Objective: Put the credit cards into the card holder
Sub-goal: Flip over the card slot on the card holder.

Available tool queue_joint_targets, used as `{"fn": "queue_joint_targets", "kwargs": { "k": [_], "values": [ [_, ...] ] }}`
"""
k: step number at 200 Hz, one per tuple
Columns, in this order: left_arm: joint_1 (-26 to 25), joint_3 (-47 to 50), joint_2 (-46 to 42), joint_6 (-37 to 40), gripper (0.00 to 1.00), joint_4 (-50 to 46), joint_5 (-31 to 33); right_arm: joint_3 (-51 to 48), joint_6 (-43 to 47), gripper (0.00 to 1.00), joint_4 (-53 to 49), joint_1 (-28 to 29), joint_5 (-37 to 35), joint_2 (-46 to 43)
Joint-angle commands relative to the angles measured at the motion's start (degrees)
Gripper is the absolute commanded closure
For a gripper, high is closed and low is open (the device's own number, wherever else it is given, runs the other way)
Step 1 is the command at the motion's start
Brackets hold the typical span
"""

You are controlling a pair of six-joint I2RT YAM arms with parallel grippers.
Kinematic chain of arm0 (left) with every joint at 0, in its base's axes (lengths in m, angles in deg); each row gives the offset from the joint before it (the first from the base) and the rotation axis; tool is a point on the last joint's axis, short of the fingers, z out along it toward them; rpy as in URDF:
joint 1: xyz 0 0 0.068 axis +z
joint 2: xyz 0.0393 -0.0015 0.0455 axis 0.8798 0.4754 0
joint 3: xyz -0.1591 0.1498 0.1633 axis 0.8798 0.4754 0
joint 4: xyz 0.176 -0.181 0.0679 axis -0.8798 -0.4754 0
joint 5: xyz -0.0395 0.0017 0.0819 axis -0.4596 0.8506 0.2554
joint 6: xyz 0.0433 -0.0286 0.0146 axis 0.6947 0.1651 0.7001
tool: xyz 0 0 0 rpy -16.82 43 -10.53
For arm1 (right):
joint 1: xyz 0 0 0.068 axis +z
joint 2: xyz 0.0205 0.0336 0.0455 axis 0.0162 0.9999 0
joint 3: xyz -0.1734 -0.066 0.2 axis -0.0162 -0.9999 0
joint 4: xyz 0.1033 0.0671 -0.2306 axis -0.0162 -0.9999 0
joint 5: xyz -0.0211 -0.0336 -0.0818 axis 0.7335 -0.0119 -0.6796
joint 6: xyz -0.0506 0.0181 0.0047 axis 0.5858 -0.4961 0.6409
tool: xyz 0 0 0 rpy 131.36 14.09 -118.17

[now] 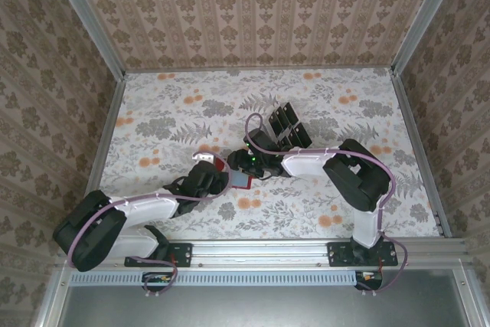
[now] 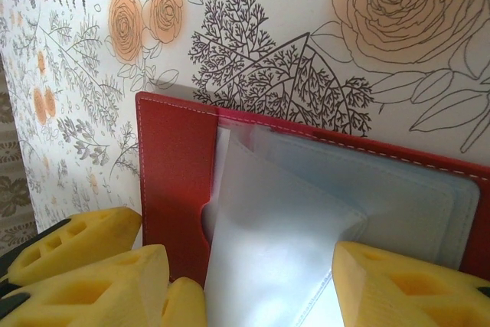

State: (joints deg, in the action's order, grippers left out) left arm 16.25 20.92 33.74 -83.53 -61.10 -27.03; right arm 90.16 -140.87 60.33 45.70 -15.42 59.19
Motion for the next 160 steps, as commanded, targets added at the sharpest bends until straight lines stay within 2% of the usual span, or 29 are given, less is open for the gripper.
{"fn": "queue_joint_targets", "kwargs": {
  "k": [1,115,160],
  "values": [
    [-0.3,0.7,0.4,-0.2,0.30,0.3,1.2,-1.5,-1.0,0.41,1.2,0.7,-0.9,-2.5],
    [-0.4,0.8,0.7,-0.2,0.30,0.4,1.2,-4.5,-2.3,0.40,2.5,2.5,-2.6,-7.5],
    [-0.4,0.9,0.0,-0.2,0.30,0.6,0.9,-3.4,0.4,0.40,-1.8,2.2,-5.4,-7.0]
  ]
}}
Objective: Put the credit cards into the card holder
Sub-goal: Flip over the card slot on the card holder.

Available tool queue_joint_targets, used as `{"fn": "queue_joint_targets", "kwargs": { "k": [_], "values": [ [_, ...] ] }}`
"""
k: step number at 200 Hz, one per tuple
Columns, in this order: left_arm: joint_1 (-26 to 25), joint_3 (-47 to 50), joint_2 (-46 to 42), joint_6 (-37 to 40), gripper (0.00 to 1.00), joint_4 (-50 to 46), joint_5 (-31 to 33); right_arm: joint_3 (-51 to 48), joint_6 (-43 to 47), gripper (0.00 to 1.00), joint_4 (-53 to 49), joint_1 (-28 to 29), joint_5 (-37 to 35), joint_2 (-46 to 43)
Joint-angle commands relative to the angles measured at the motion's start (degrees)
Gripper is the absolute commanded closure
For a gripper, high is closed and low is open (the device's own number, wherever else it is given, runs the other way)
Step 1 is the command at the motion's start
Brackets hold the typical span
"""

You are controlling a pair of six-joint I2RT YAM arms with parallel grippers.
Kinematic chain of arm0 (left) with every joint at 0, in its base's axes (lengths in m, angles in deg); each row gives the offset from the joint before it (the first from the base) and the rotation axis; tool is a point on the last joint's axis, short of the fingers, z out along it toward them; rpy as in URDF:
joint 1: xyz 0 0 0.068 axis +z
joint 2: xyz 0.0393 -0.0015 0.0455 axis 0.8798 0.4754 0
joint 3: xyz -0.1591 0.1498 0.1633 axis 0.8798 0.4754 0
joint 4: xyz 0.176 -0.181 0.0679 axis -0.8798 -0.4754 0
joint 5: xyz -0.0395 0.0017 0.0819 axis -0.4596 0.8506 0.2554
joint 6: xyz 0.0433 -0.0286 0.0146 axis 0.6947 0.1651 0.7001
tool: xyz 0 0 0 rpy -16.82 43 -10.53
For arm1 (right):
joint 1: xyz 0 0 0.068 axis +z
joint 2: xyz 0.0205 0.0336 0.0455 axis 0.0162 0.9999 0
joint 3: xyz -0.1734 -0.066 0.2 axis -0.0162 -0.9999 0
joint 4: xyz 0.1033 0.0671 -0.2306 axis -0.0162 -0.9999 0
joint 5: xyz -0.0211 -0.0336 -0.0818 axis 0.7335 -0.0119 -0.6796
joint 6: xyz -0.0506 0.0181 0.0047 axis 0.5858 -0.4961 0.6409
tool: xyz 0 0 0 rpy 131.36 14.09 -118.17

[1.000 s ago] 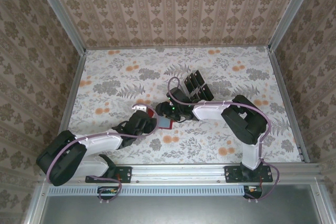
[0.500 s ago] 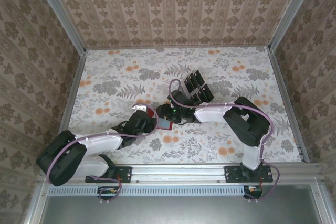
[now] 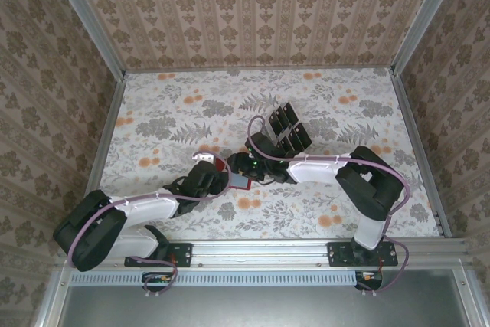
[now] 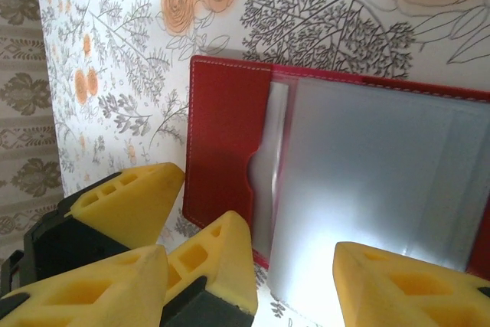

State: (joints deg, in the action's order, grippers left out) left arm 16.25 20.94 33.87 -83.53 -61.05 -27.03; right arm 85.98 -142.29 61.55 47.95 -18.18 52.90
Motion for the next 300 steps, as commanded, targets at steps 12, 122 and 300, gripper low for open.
{"fn": "queue_joint_targets", "kwargs": {
  "k": [12,122,300],
  "values": [
    [-0.3,1.0,-0.4,-0.1,0.30,0.5,0.9,1.9,2.6,0.40,-3.9,-0.4,-2.5,0.4],
    [-0.5,3.3,-4.4,1.6,0.27,4.1,-1.5,10.7,3.5,0.40,-5.1,-1.3,1.3,10.5],
    [-2.5,1.3,4.8,0.7,0.27,5.5,2.0,14.0,3.2,0.40,-5.4,-1.1,3.8,10.3]
  ]
}}
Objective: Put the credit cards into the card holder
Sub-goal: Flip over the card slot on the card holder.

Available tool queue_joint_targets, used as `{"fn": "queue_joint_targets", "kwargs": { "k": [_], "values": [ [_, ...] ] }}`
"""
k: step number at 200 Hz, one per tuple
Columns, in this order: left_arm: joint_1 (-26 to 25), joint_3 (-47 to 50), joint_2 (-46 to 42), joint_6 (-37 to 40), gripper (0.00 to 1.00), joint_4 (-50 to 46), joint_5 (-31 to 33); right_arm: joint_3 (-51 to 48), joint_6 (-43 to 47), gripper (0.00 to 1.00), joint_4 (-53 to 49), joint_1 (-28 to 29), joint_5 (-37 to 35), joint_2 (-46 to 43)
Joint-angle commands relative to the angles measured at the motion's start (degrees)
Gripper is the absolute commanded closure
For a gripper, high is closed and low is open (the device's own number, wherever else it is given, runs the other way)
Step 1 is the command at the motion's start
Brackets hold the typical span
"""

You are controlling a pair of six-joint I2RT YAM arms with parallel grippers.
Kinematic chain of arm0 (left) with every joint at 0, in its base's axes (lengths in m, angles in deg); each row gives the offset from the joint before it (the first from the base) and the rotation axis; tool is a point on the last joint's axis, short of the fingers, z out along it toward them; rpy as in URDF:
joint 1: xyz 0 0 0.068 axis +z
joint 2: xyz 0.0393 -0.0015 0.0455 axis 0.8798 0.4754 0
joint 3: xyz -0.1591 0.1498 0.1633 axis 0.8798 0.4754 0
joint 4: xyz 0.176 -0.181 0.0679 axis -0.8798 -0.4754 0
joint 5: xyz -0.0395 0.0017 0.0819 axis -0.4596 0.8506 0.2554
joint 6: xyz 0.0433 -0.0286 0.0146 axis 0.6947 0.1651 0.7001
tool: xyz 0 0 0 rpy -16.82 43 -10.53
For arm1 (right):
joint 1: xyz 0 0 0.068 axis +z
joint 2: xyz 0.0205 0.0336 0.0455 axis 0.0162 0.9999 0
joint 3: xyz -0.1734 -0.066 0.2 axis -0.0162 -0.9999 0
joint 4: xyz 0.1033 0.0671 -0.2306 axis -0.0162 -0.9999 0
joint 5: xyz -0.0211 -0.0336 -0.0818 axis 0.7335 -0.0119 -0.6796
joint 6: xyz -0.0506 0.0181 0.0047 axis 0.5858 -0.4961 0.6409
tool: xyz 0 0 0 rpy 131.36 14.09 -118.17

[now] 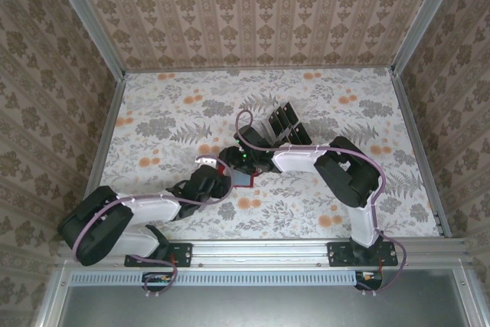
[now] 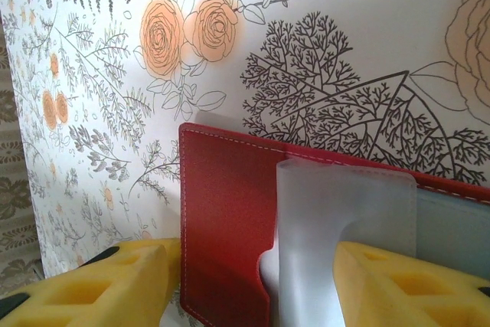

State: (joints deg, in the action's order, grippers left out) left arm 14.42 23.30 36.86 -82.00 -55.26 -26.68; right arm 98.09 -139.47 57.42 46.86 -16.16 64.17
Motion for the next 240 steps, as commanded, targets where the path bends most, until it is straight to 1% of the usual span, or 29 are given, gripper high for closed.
{"fn": "queue_joint_targets", "kwargs": {
  "k": [1,32,63,95,139,186,212,240],
  "values": [
    [-0.7,-1.0,1.8,-0.9,0.27,-0.4,1.7,1.8,0.3,0.40,-1.3,-0.1,1.8,-1.0],
    [-1.2,-0.9,3.1,-2.0,0.27,-0.9,2.7,0.7,1.9,0.40,-1.6,-0.8,1.0,-5.1],
    [-1.2,-0.7,4.4,-2.6,0.27,0.1,2.3,-2.1,3.7,0.39,-2.3,-1.7,-2.2,-10.4],
    [-1.3,-0.8,5.1,-2.9,0.27,0.8,2.2,-4.9,4.1,0.39,-3.4,-2.4,-4.3,-13.0],
    [-1.4,-0.8,5.2,-2.8,0.27,1.0,2.1,-7.8,3.0,0.39,-1.6,-2.8,-4.5,-12.0],
    [-1.6,-1.0,4.3,-2.6,0.27,0.6,2.0,-4.9,2.5,0.39,-0.2,-2.3,-0.6,-7.2],
    [-1.5,-1.7,0.2,-2.1,0.27,-2.2,1.5,-1.8,2.5,0.39,-1.3,-1.5,0.8,-5.3],
    [-1.7,-1.6,-10.4,-3.6,0.26,-9.0,2.0,2.1,2.7,0.38,-3.5,0.0,0.4,-3.7]
  ]
}}
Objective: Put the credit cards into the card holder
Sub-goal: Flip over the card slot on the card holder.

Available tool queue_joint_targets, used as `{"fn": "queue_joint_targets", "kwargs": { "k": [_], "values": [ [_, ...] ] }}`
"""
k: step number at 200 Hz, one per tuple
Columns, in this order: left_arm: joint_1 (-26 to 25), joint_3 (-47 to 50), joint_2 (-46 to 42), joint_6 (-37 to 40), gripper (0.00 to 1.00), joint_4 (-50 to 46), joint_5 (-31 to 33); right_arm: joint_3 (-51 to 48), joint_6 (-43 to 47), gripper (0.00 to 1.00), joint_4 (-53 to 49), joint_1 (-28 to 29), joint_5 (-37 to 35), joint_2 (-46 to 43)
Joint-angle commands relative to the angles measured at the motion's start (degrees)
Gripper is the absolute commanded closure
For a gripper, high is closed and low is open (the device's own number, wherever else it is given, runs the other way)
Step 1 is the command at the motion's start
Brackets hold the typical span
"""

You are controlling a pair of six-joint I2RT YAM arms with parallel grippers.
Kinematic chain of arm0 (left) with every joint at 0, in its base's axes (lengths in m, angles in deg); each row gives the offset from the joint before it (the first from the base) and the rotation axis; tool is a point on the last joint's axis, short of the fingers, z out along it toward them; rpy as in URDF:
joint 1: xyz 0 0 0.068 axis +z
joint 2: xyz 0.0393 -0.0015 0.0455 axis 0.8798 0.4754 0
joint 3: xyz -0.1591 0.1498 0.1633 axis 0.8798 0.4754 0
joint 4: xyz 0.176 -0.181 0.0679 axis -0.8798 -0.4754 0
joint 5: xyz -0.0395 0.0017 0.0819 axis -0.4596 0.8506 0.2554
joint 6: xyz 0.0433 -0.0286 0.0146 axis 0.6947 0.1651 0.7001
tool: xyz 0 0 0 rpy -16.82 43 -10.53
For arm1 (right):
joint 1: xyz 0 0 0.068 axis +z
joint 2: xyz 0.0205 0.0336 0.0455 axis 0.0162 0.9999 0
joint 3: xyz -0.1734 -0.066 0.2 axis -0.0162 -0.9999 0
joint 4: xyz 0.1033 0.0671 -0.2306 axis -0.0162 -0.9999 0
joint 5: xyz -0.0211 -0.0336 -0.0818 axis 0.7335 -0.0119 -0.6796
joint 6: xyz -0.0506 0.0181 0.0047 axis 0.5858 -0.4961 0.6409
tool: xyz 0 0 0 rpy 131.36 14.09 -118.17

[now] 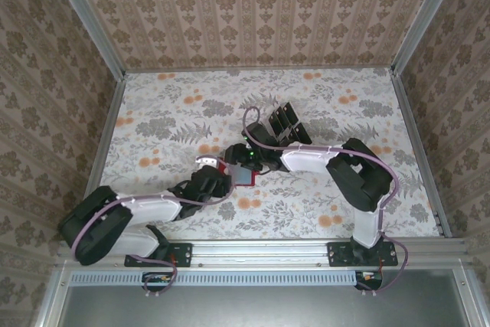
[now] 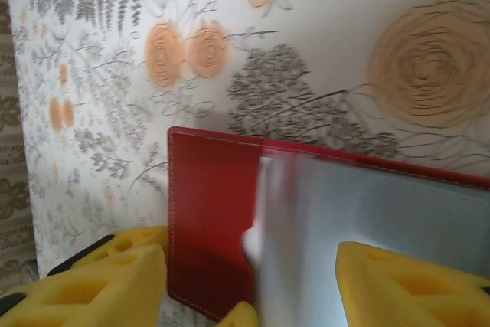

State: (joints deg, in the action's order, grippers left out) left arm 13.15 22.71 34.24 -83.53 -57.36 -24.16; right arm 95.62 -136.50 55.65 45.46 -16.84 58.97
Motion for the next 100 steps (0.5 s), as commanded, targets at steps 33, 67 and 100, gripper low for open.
{"fn": "queue_joint_targets", "kwargs": {
  "k": [33,67,100],
  "values": [
    [-0.5,1.4,-21.9,-4.6,0.25,-14.0,1.9,10.1,-0.4,0.38,-4.1,2.8,-0.1,6.3],
    [-0.3,4.3,-32.4,-7.4,0.25,-19.2,4.4,14.0,-0.7,0.38,-5.1,3.2,0.7,12.8],
    [-0.1,5.8,-35.5,-9.0,0.25,-20.9,4.6,14.1,-0.4,0.38,-5.6,3.3,1.2,13.3]
  ]
}}
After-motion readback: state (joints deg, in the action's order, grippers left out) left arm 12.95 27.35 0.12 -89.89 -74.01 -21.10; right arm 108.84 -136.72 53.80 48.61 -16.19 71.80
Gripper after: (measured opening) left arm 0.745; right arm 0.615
